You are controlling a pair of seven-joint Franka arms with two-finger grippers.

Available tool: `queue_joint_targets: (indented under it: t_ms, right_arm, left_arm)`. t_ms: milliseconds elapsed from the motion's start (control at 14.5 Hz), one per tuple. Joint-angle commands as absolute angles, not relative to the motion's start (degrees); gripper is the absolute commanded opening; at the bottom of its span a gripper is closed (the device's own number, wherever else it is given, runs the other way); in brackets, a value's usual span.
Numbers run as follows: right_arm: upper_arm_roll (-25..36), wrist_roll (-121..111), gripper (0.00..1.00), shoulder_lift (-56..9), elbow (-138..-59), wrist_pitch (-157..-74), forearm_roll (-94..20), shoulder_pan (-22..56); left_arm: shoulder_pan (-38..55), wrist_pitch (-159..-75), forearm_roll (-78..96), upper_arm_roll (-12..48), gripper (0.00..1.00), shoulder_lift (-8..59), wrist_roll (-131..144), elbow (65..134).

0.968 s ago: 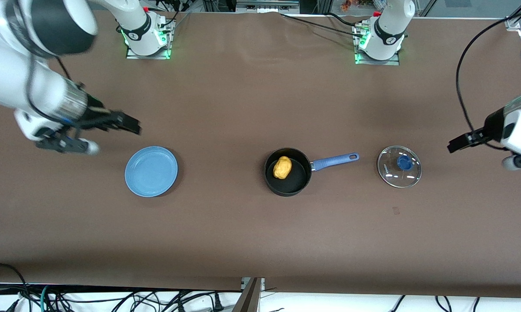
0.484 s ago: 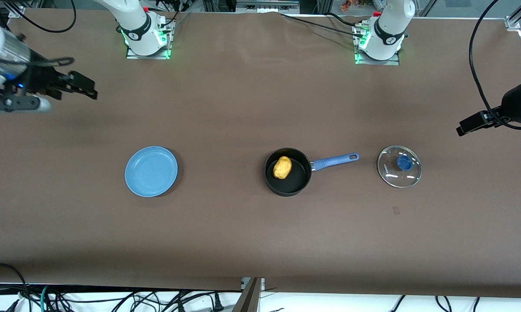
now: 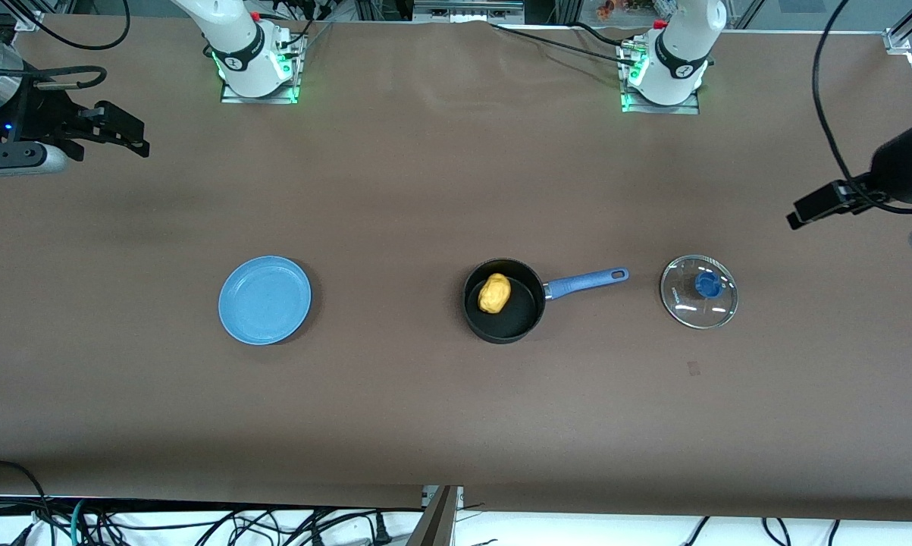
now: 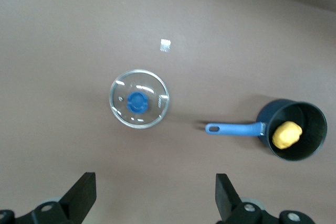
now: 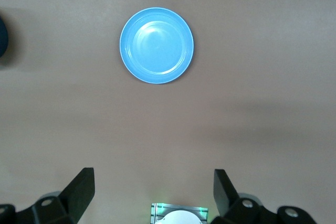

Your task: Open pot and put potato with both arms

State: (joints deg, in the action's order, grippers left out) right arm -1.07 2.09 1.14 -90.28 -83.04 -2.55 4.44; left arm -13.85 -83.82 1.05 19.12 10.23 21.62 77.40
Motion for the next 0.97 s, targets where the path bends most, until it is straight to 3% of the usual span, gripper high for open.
queue_joint_targets:
  t_ms: [0, 207, 899]
  right_arm:
    - [-2.46, 0.7, 1.0, 0.89, -90.35, -84.72, -1.76, 2.9]
    - [-2.64, 0.79, 1.0, -0.26, -90.26, -85.08, -2.02, 2.99]
    - [-2.9, 1.67, 1.0, -0.18, -89.47, -85.08, 0.09, 4.39]
  left_arm:
    - [-13.97, -82.27, 1.05, 21.27, 1.0, 9.85, 23.2, 76.9]
    - [-14.32, -82.62, -0.6, 21.18, 1.0, 8.53, 17.35, 79.8]
    - [-15.82, -84.46, -0.62, 20.74, 1.0, 8.7, 7.29, 80.42]
